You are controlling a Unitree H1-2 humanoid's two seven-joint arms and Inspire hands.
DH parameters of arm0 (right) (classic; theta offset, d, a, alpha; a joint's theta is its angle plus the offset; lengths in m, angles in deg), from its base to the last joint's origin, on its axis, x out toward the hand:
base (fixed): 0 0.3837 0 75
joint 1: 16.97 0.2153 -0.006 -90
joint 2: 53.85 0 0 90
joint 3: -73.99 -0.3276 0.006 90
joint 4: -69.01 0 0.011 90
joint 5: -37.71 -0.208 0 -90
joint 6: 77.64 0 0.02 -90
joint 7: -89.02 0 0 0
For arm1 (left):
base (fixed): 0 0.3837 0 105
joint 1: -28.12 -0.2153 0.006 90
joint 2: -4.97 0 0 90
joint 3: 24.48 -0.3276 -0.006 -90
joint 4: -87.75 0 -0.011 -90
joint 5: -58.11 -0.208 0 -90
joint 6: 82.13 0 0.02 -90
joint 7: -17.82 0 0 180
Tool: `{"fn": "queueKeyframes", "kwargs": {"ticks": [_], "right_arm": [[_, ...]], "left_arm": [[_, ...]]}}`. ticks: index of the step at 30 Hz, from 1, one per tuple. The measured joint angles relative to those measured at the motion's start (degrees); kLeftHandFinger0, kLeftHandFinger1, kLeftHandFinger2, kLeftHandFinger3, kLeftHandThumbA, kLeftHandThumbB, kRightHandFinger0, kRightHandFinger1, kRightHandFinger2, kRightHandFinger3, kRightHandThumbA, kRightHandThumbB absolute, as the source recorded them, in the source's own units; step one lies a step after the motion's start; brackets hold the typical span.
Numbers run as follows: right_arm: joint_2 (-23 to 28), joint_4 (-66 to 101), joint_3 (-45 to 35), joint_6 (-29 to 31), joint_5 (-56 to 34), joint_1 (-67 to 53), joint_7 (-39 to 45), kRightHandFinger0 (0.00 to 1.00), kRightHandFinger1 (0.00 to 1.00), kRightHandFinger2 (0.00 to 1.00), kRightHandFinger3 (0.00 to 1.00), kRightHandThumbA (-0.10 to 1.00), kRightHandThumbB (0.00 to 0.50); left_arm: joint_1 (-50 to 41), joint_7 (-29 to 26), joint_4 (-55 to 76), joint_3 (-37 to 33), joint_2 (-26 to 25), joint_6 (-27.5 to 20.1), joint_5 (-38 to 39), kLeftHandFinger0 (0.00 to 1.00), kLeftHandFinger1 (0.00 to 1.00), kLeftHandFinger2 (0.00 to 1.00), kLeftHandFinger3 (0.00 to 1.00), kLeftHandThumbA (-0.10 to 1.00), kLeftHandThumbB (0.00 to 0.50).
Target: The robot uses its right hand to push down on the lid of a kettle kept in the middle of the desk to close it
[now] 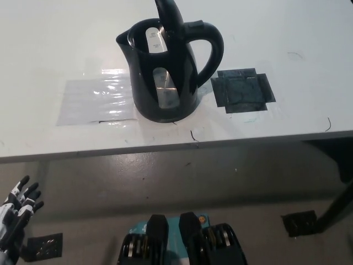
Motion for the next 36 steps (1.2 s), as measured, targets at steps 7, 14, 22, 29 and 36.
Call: {"fn": "queueKeyframes", "kwargs": {"ticks": [7, 14, 22, 29, 36], "right_arm": [[-0.4, 14.73, 3.42, -4.04, 0.04, 0.31, -0.63, 1.0, 1.0, 1.0, 1.0, 0.71, 0.212], [-0.45, 24.07, 9.89, -12.39, 0.92, 14.46, -2.15, 1.0, 1.0, 1.0, 1.0, 0.52, 0.111], [-2.81, 15.37, 17.35, -18.16, 4.78, 34.45, -3.95, 1.0, 1.0, 1.0, 1.0, 0.48, 0.031], [-6.12, -4.79, 21.8, -19.22, 9.04, 48.73, -5.44, 1.0, 1.0, 1.0, 1.0, 0.39, 0.0], [-9.1, -28.07, 24.07, -18.67, 11.58, 57.85, -7.08, 0.93, 1.0, 1.0, 1.0, 0.36, 0.009]], "left_arm": [[0.04, 0.0, -0.05, 0.0, -0.01, 0.46, 0.07, 1.0, 1.0, 1.0, 1.0, 0.56, 0.008], [0.48, 0.0, -0.14, -0.04, -0.15, 0.91, 0.09, 1.0, 1.0, 1.0, 1.0, 0.54, 0.0], [0.2, -0.01, -0.51, -0.2, 0.02, 1.01, 0.04, 1.0, 1.0, 1.0, 1.0, 0.5, 0.0], [0.26, -0.01, -1.25, -0.43, 0.25, 1.02, 0.06, 1.0, 1.0, 1.0, 1.0, 0.51, 0.011], [0.08, -0.01, -1.84, -1.05, 1.22, 1.02, 0.01, 1.0, 1.0, 1.0, 1.0, 0.48, 0.0]]}}
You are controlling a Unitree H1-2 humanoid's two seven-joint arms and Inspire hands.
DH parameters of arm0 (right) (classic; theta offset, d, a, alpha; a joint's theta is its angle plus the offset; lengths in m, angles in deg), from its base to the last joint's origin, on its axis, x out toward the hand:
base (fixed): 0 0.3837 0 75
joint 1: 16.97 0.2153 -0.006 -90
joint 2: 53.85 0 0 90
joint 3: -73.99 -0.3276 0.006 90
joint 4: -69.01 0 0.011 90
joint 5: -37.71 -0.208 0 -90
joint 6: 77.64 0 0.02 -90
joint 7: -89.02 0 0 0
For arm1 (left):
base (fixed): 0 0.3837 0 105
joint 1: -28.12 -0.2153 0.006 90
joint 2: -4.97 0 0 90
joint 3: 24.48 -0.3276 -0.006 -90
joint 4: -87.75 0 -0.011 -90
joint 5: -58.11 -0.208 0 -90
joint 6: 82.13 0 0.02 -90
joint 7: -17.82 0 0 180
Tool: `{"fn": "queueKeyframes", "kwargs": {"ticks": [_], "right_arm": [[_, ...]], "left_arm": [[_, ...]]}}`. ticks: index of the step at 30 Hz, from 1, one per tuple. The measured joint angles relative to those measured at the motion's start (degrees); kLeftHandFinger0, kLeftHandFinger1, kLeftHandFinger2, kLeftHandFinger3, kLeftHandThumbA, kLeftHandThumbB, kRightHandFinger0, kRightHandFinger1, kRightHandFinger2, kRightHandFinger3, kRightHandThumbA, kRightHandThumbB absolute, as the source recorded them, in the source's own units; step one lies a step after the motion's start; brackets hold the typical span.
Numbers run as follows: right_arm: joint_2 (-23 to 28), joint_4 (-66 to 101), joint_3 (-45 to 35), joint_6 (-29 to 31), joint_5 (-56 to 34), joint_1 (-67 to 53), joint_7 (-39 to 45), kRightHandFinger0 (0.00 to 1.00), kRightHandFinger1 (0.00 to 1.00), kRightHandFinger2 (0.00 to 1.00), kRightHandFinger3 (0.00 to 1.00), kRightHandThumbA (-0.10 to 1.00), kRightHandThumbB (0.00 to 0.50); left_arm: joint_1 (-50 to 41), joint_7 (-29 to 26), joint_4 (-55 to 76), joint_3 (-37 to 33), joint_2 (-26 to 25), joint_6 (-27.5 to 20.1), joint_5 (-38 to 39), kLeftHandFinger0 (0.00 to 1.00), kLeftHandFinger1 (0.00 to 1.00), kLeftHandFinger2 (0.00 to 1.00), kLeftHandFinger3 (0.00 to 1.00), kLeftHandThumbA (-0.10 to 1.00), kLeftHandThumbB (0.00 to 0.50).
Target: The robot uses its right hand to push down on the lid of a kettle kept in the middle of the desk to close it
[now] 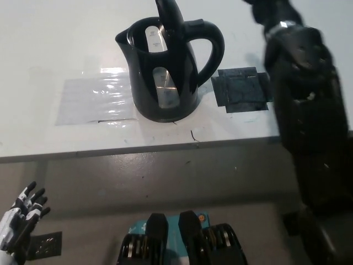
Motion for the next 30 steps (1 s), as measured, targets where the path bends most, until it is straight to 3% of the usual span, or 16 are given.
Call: {"fn": "queueKeyframes", "kwargs": {"ticks": [5, 8, 9, 10, 12, 13, 15, 16, 17, 19, 22, 24, 25, 27, 29, 30], "right_arm": [[-2.35, -16.26, 0.63, 1.02, 1.15, 4.14, -1.66, 0.99, 1.0, 1.0, 1.0, 0.27, 0.017], [-3.65, -25.69, 1.05, 2.86, 1.91, 7.34, -3.07, 0.85, 0.96, 0.99, 1.0, 0.26, 0.005], [-3.83, -28.67, 1.09, 3.81, 2.21, 8.82, -3.63, 0.71, 0.8, 0.86, 1.0, 0.25, 0.013], [-3.94, -31.7, 1.1, 4.55, 2.48, 10.65, -4.28, 0.73, 0.82, 0.85, 1.0, 0.25, 0.013], [-4.28, -37.2, 1.15, 5.73, 2.94, 13.78, -5.27, 0.62, 0.71, 0.78, 1.0, 0.25, 0.011], [-4.55, -39.54, 1.17, 6.46, 3.16, 15.11, -5.71, 0.69, 0.82, 0.88, 1.0, 0.25, 0.011], [-5.1, -43.71, 1.19, 7.81, 3.56, 17.76, -6.78, 0.73, 0.87, 0.91, 1.0, 0.26, 0.01], [-5.5, -45.91, 1.23, 8.83, 3.86, 19.05, -7.34, 0.67, 0.81, 0.89, 1.0, 0.26, 0.021], [-5.96, -47.59, 1.25, 9.69, 4.06, 20.31, -7.88, 0.56, 0.68, 0.79, 1.0, 0.24, 0.032], [-6.49, -49.36, 1.3, 10.7, 4.21, 21.75, -8.39, 0.71, 0.87, 0.93, 1.0, 0.28, 0.055], [-7.53, -51.91, 2.11, 12.31, 5.09, 24.32, -9.17, 0.84, 0.95, 1.0, 1.0, 0.31, 0.054], [-8.04, -52.65, 2.25, 13.06, 5.43, 25.18, -9.46, 0.83, 0.95, 1.0, 1.0, 0.3, 0.053], [-8.24, -53.14, 2.25, 13.35, 5.51, 25.58, -9.51, 0.71, 0.83, 0.92, 1.0, 0.29, 0.053], [-8.48, -53.52, 2.23, 13.61, 5.67, 26.24, -9.58, 0.68, 0.81, 0.89, 1.0, 0.27, 0.047], [-8.61, -53.62, 2.19, 13.89, 5.74, 26.8, -9.62, 0.78, 0.94, 0.99, 1.0, 0.27, 0.053], [-8.72, -53.62, 2.26, 14.0, 5.88, 27.22, -9.7, 0.79, 0.96, 1.0, 1.0, 0.28, 0.052]], "left_arm": [[-0.19, 0.01, -0.02, -0.84, 0.59, 0.0, -0.01, 1.0, 1.0, 1.0, 1.0, 0.48, 0.011], [-0.32, 0.01, -0.01, -1.31, 0.61, 0.0, -0.05, 1.0, 1.0, 1.0, 1.0, 0.48, 0.003], [-0.38, 0.01, -0.01, -1.41, 0.61, 0.01, -0.05, 1.0, 1.0, 1.0, 1.0, 0.48, 0.004], [-0.42, 0.01, 0.0, -1.54, 0.6, 0.01, -0.06, 1.0, 1.0, 1.0, 1.0, 0.48, 0.005], [-0.43, 0.02, 0.0, -1.81, 0.57, 0.01, -0.07, 1.0, 1.0, 1.0, 1.0, 0.48, 0.006], [-0.47, 0.04, 0.01, -1.98, 0.53, 0.01, -0.09, 1.0, 1.0, 1.0, 1.0, 0.48, 0.007], [-0.62, 0.08, 0.06, -2.45, 0.42, 0.02, -0.14, 1.0, 1.0, 1.0, 1.0, 0.48, 0.006], [-0.79, 0.19, 0.14, -2.83, 0.3, 0.02, -0.2, 1.0, 1.0, 1.0, 1.0, 0.46, 0.0], [-1.02, 0.26, 0.18, -3.21, 0.25, 0.02, -0.27, 1.0, 1.0, 1.0, 1.0, 0.45, 0.0], [-1.34, 0.29, 0.21, -3.63, 0.25, 0.07, -0.35, 1.0, 1.0, 1.0, 1.0, 0.44, 0.003], [-2.1, 0.42, 0.45, -4.51, 0.25, 0.12, -0.54, 1.0, 1.0, 1.0, 1.0, 0.46, 0.016], [-2.8, 0.45, 0.9, -4.73, 0.24, 0.11, -0.69, 1.0, 1.0, 1.0, 1.0, 0.48, 0.022], [-3.19, 0.5, 1.01, -4.83, 0.23, 0.11, -0.73, 1.0, 1.0, 1.0, 1.0, 0.46, 0.001], [-3.71, 0.77, 1.01, -4.94, 0.17, 0.11, -0.77, 1.0, 1.0, 1.0, 1.0, 0.43, 0.0], [-3.87, 0.93, 1.01, -4.94, 0.07, 0.11, -0.76, 1.0, 1.0, 1.0, 1.0, 0.4, 0.0], [-3.89, 0.98, 1.03, -4.93, -0.01, 0.12, -0.73, 1.0, 1.0, 1.0, 1.0, 0.4, 0.0]]}}
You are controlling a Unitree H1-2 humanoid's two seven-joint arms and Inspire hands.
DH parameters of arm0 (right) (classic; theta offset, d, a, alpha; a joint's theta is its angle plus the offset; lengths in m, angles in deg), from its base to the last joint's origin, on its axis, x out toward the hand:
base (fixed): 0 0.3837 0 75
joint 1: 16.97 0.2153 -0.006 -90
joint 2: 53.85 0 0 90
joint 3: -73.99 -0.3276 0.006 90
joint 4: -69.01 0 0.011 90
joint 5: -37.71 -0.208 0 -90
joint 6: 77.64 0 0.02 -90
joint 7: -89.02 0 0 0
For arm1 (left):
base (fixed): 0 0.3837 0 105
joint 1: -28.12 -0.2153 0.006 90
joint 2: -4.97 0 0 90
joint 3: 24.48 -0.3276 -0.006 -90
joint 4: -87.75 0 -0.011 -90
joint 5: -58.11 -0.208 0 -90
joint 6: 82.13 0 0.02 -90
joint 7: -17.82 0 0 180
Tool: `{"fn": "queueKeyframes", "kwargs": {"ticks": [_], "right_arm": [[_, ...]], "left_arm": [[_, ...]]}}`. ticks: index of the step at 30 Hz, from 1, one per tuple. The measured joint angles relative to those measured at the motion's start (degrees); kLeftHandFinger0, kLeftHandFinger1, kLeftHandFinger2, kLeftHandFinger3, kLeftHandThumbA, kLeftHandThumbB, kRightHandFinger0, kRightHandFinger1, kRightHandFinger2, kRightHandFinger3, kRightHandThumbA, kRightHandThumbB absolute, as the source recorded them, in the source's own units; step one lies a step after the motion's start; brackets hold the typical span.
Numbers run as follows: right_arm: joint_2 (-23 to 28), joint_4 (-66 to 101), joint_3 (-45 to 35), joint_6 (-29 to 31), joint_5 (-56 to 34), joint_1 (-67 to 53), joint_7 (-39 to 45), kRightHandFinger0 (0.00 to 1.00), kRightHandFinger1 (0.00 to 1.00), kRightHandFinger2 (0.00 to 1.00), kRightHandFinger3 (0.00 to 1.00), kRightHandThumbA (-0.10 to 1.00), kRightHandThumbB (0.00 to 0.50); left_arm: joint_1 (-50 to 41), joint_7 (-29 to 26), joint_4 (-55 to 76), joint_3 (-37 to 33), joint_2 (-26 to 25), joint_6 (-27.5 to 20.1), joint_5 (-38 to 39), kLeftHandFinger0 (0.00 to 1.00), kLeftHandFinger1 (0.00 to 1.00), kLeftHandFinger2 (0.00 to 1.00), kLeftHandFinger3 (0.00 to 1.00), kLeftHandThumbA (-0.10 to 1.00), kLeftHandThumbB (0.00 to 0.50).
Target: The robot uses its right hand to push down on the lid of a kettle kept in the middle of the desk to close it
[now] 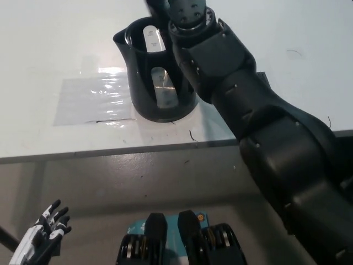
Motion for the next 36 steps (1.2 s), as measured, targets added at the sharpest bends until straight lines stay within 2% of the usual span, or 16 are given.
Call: {"fn": "queueKeyframes", "kwargs": {"ticks": [2, 3, 10, 11, 13, 15, 16, 17, 19, 20, 21, 23, 25, 28, 31, 36], "right_arm": [[-0.2, 0.01, 0.09, 0.15, 0.37, 0.63, -0.12, 0.93, 1.0, 1.0, 1.0, 0.29, 0.051], [-0.31, 0.0, 0.1, 0.21, 0.49, 1.01, -0.14, 0.89, 1.0, 1.0, 1.0, 0.27, 0.057], [-1.92, 0.04, 0.04, 1.54, 0.75, 1.82, -0.73, 0.87, 0.98, 0.99, 1.0, 0.26, 0.046], [-2.38, 0.04, -0.03, 1.74, 0.74, 1.59, -0.83, 0.72, 0.78, 0.79, 1.0, 0.22, 0.034], [-3.26, 0.03, -0.99, 2.2, 0.52, 0.85, -1.11, 0.64, 0.68, 0.73, 1.0, 0.2, 0.033], [-3.99, 0.03, -2.02, 2.62, 0.37, -0.1, -1.44, 0.64, 0.71, 0.75, 1.0, 0.16, 0.025], [-4.33, 0.02, -2.59, 3.03, 0.29, -0.68, -1.6, 0.55, 0.61, 0.69, 1.0, 0.17, 0.031], [-4.72, -0.01, -3.17, 3.51, 0.2, -1.39, -1.91, 0.54, 0.61, 0.72, 1.0, 0.18, 0.037], [-5.35, -0.24, -4.11, 4.28, -0.03, -2.36, -2.24, 0.8, 0.92, 0.98, 1.0, 0.19, 0.033], [-5.68, -0.41, -4.38, 4.73, -0.06, -2.89, -2.35, 0.86, 0.96, 1.0, 1.0, 0.2, 0.045], [-6.12, -0.78, -4.55, 5.71, -0.07, -3.44, -2.55, 0.86, 0.96, 1.0, 1.0, 0.2, 0.045], [-6.58, -1.05, -4.68, 7.16, -0.05, -3.78, -2.95, 0.77, 0.83, 0.89, 1.0, 0.21, 0.036], [-6.74, -1.19, -5.48, 8.67, -0.29, -4.07, -3.2, 0.76, 0.82, 0.87, 1.0, 0.21, 0.029], [-6.99, -1.2, -7.19, 11.09, -0.84, -5.13, -3.06, 0.89, 0.93, 1.0, 1.0, 0.25, 0.025], [-7.84, -1.16, -9.01, 15.67, -1.5, -7.18, -2.54, 0.9, 0.97, 1.0, 1.0, 0.35, 0.062], [-9.2, -1.5, -8.98, 20.44, -1.56, -9.45, -1.57, 0.96, 1.0, 1.0, 1.0, 0.36, 0.049]], "left_arm": [[0.02, 0.07, 0.11, -0.01, -0.15, 0.01, 0.0, 1.0, 1.0, 1.0, 1.0, 0.4, 0.0], [0.02, 0.07, 0.15, -0.01, -0.19, 0.01, 0.0, 1.0, 1.0, 1.0, 1.0, 0.4, 0.0], [-0.21, 0.09, 0.28, -0.01, -0.23, 0.01, 0.0, 1.0, 1.0, 1.0, 1.0, 0.43, 0.0], [-0.33, 0.09, 0.32, -0.02, -0.24, 0.01, -0.01, 1.0, 1.0, 1.0, 1.0, 0.42, 0.0], [-0.69, 0.08, 0.55, 0.01, -0.24, 0.04, 0.0, 1.0, 1.0, 1.0, 1.0, 0.41, 0.0], [-0.92, 0.09, 0.74, -0.03, -0.22, 0.12, 0.0, 1.0, 1.0, 1.0, 1.0, 0.41, 0.0], [-0.93, 0.09, 0.75, -0.09, -0.23, 0.16, -0.02, 1.0, 1.0, 1.0, 1.0, 0.4, 0.0], [-0.93, 0.08, 0.75, -0.2, -0.23, 0.23, -0.06, 1.0, 1.0, 1.0, 1.0, 0.4, 0.0], [-0.9, 0.08, 0.77, -0.49, -0.2, 0.31, -0.11, 1.0, 1.0, 1.0, 1.0, 0.42, 0.006], [-0.88, 0.08, 0.77, -0.71, -0.18, 0.32, -0.2, 1.0, 1.0, 1.0, 1.0, 0.42, 0.002], [-0.86, 0.08, 0.78, -0.94, -0.14, 0.32, -0.3, 1.0, 1.0, 1.0, 1.0, 0.42, 0.001], [-0.73, 0.08, 0.78, -1.13, -0.13, 0.33, -0.36, 1.0, 1.0, 1.0, 1.0, 0.41, 0.0], [-0.59, 0.07, 0.93, -1.2, -0.13, 0.39, -0.37, 1.0, 1.0, 1.0, 1.0, 0.41, 0.001], [-0.46, 0.08, 0.97, -1.51, -0.14, 0.45, -0.44, 1.0, 1.0, 1.0, 1.0, 0.41, 0.0], [-0.34, 0.08, 0.99, -2.26, -0.11, 0.55, -0.62, 1.0, 1.0, 1.0, 1.0, 0.41, 0.0], [0.35, 0.07, 1.0, -2.71, 0.23, 0.64, -0.64, 1.0, 1.0, 1.0, 1.0, 0.39, 0.0]]}}
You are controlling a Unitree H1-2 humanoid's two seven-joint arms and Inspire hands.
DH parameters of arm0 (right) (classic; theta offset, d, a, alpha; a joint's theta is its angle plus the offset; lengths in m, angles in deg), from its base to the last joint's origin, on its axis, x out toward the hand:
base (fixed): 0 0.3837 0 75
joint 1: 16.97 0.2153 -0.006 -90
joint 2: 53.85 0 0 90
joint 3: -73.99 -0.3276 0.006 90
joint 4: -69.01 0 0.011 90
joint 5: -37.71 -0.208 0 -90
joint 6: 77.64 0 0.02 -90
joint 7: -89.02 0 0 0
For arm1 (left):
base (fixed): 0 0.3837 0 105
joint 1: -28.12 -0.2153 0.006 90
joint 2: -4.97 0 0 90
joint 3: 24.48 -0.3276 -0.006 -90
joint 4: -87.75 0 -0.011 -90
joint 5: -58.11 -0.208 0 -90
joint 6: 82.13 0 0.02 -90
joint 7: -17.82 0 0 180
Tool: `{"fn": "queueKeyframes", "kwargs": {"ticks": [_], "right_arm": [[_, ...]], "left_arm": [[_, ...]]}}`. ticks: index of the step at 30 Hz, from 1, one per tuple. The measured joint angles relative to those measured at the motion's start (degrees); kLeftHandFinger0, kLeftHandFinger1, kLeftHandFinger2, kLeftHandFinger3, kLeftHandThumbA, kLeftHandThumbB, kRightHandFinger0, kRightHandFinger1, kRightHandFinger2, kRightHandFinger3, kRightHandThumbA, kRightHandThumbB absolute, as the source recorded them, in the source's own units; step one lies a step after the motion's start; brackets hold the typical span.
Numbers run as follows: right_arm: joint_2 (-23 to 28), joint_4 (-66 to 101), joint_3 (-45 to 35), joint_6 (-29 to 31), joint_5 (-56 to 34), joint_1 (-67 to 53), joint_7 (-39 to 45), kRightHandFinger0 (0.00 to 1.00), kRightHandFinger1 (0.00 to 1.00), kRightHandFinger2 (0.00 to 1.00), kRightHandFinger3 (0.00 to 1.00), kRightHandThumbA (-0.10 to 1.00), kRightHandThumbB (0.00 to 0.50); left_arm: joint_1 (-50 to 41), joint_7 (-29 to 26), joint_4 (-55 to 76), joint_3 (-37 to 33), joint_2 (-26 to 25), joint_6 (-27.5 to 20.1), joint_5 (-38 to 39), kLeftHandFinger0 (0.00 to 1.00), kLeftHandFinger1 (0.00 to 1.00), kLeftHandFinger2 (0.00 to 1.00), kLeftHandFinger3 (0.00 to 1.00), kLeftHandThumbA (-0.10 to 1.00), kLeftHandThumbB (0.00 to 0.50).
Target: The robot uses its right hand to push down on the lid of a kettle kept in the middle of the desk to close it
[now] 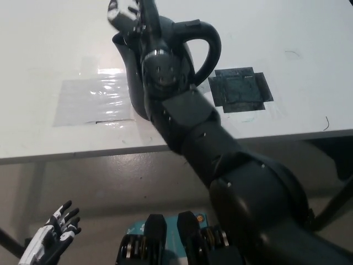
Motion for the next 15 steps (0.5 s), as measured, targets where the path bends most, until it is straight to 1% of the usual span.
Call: {"fn": "queueKeyframes", "kwargs": {"ticks": [1, 6, 8, 9, 10, 11, 12, 13, 15], "right_arm": [[-0.28, -0.14, 0.1, 0.37, 0.0, -0.1, 0.29, 1.0, 1.0, 1.0, 1.0, 0.35, 0.034], [-1.06, -0.93, 0.91, 1.6, 0.13, -0.52, 1.88, 1.0, 1.0, 1.0, 1.0, 0.32, 0.014], [-1.16, -1.27, 1.11, 1.69, 0.16, -0.66, 2.36, 0.97, 1.0, 1.0, 1.0, 0.33, 0.025], [-1.21, -1.44, 1.2, 1.68, 0.17, -0.75, 2.55, 0.94, 0.97, 1.0, 1.0, 0.34, 0.033], [-1.3, -1.81, 1.23, 1.55, 0.16, -0.94, 2.78, 0.92, 0.95, 1.0, 1.0, 0.35, 0.055], [-1.49, -1.95, 1.32, 1.68, 0.22, -1.29, 2.99, 0.88, 0.92, 1.0, 1.0, 0.38, 0.062], [-1.52, -1.92, 1.32, 1.82, 0.23, -1.28, 3.04, 0.87, 0.91, 1.0, 1.0, 0.39, 0.068], [-1.47, -1.92, 1.35, 1.87, 0.25, -1.28, 3.15, 0.92, 0.96, 1.0, 1.0, 0.4, 0.078], [-1.48, -1.92, 1.71, 2.05, 0.44, -1.29, 3.31, 0.94, 0.97, 1.0, 1.0, 0.41, 0.082]], "left_arm": [[0.2, 0.0, 0.0, 0.0, 0.07, 0.0, 0.0, 1.0, 1.0, 1.0, 1.0, 0.39, 0.0], [0.44, 0.0, 0.14, -0.06, 0.28, 0.01, -0.1, 1.0, 1.0, 1.0, 1.0, 0.4, 0.0], [0.45, 0.0, 0.18, -0.06, 0.28, 0.02, -0.14, 1.0, 1.0, 1.0, 1.0, 0.4, 0.0], [0.44, 0.0, 0.2, -0.05, 0.28, 0.03, -0.14, 1.0, 1.0, 1.0, 1.0, 0.4, 0.0], [0.43, 0.0, 0.22, -0.04, 0.27, 0.07, -0.13, 1.0, 1.0, 1.0, 1.0, 0.39, 0.0], [0.41, 0.0, 0.24, -0.02, 0.27, 0.11, -0.13, 1.0, 1.0, 1.0, 1.0, 0.38, 0.0], [0.35, -0.01, 0.32, 0.04, 0.27, 0.16, -0.13, 1.0, 1.0, 1.0, 1.0, 0.38, 0.0], [0.26, -0.01, 0.48, 0.08, 0.27, 0.18, -0.13, 1.0, 1.0, 1.0, 1.0, 0.39, 0.009], [0.24, 0.0, 0.72, 0.07, 0.27, 0.18, -0.14, 1.0, 1.0, 1.0, 1.0, 0.4, 0.006]]}}
